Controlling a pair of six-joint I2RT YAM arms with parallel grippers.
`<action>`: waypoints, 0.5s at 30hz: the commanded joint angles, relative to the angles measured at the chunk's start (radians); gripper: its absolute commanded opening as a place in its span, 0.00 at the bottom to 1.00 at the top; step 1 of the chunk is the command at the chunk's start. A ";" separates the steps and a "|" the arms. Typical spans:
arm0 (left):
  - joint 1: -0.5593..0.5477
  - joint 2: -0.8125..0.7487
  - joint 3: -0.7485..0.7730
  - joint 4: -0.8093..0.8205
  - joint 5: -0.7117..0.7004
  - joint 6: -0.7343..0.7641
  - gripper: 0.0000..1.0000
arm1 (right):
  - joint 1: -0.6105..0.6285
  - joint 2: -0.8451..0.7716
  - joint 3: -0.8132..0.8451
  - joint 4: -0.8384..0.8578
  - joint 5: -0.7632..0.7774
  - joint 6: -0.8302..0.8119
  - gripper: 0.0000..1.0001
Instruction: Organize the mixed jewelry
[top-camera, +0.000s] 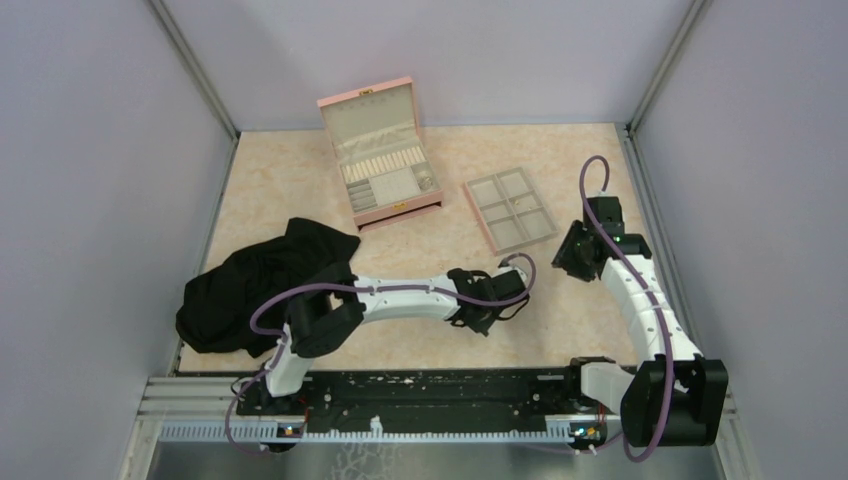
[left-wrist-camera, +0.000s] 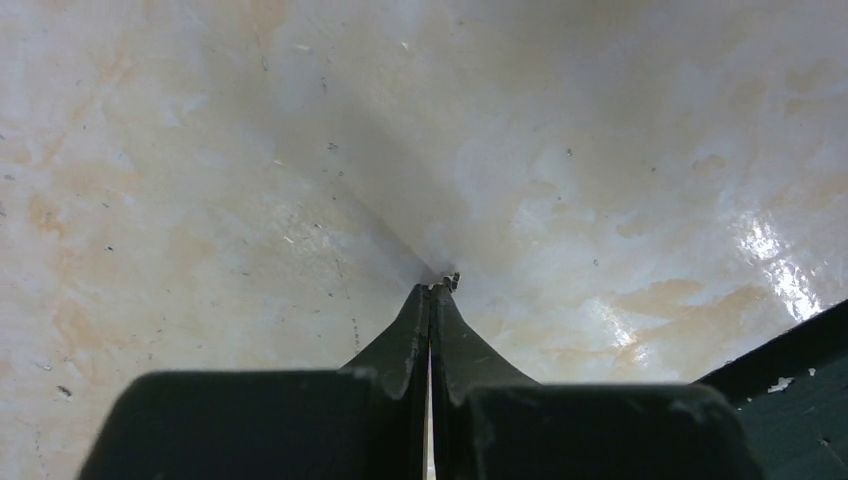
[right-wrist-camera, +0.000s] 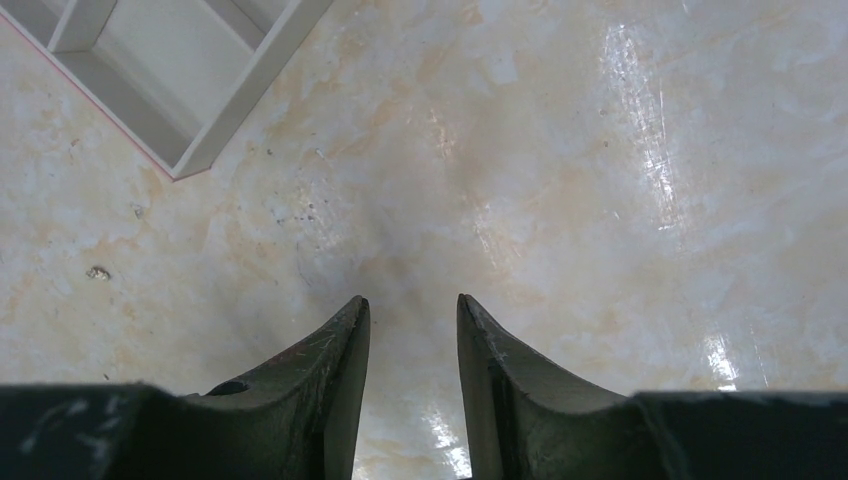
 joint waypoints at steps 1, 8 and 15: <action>0.053 -0.029 0.024 -0.028 0.023 0.019 0.00 | -0.006 -0.021 0.057 0.025 0.005 0.005 0.37; 0.169 -0.094 0.060 -0.001 0.082 0.069 0.00 | -0.006 -0.011 0.065 0.032 0.004 0.033 0.36; 0.318 -0.071 0.214 0.023 0.185 0.138 0.00 | -0.005 0.009 0.099 0.035 0.031 0.054 0.36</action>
